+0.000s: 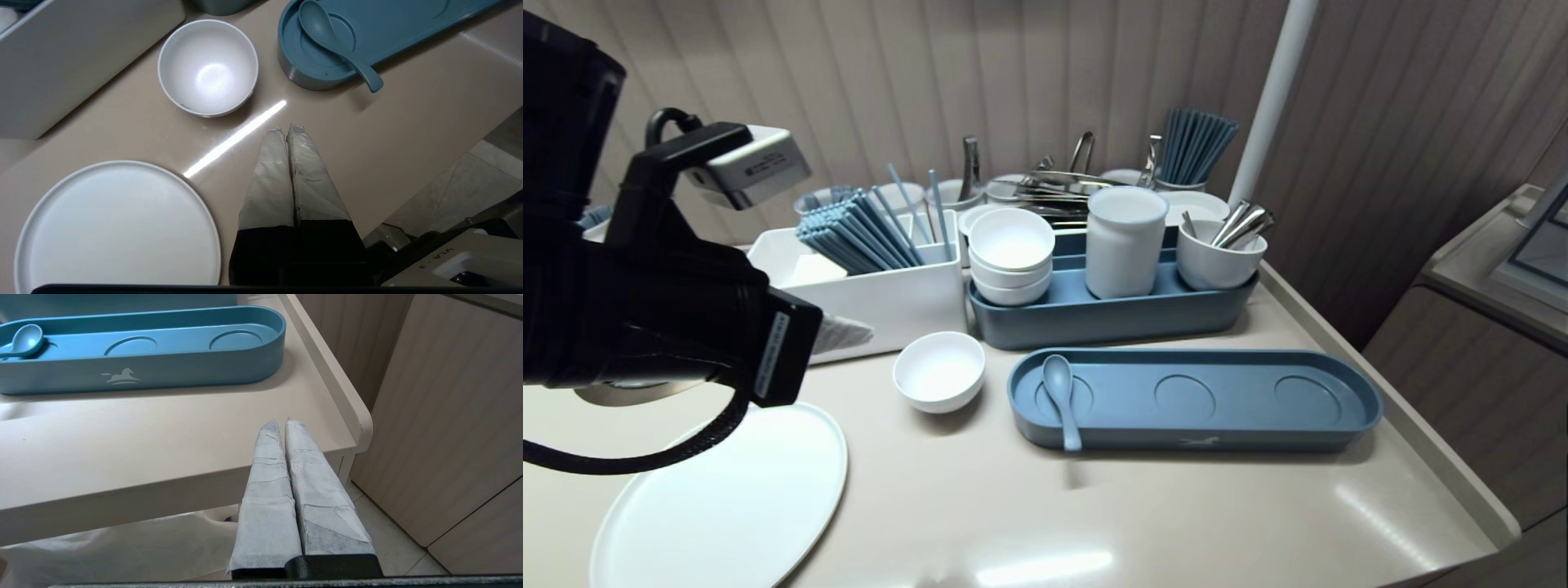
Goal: Pick the bowl and place it on the plate
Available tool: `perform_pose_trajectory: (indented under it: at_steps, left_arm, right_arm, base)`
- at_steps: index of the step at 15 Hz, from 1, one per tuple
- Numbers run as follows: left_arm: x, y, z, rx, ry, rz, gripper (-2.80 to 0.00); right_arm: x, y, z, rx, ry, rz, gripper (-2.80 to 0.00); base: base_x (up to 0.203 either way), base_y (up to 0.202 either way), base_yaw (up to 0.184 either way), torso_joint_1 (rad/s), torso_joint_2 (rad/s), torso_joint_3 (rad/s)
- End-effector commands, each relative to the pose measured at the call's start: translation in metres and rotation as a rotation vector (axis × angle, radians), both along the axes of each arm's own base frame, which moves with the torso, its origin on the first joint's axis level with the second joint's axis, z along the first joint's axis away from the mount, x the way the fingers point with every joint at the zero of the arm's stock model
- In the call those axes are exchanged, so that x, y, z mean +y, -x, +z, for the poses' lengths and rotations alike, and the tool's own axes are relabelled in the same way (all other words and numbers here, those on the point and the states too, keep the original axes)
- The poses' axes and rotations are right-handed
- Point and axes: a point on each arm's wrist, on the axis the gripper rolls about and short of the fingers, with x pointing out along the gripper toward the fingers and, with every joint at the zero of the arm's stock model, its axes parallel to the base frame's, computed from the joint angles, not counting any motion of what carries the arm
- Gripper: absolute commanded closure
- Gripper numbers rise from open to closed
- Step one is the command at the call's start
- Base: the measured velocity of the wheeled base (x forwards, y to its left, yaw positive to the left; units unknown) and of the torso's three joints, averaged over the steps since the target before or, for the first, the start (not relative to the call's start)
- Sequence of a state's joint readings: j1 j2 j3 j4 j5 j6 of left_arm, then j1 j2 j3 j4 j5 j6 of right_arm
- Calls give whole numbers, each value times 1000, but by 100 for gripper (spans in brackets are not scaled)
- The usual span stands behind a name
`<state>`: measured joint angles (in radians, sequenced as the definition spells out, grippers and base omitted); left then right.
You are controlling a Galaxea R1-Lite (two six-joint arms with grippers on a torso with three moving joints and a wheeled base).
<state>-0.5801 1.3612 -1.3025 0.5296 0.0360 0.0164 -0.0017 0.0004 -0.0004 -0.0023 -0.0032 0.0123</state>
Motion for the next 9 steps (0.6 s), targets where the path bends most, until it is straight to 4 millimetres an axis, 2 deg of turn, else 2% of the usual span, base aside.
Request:
perform_pose_trajectory:
  at_steps: [1, 7, 9]
  left_arm:
    - [-15, -8, -9, 46, -14, -25, 0]
    - [-17, -11, -3, 40, 22, 32, 0]
    - [-21, -20, -6, 32, -15, 102, 0]
  right_arm:
    - [0, 0, 0, 0, 0, 0, 0]
    - [0, 0, 0, 1, 0, 0, 0]
    - [0, 0, 0, 0, 0, 0, 0]
  base:
    - [0, 0, 0, 0, 0, 0]
    - [0, 0, 0, 0, 0, 0]
    - [0, 0, 0, 0, 0, 0]
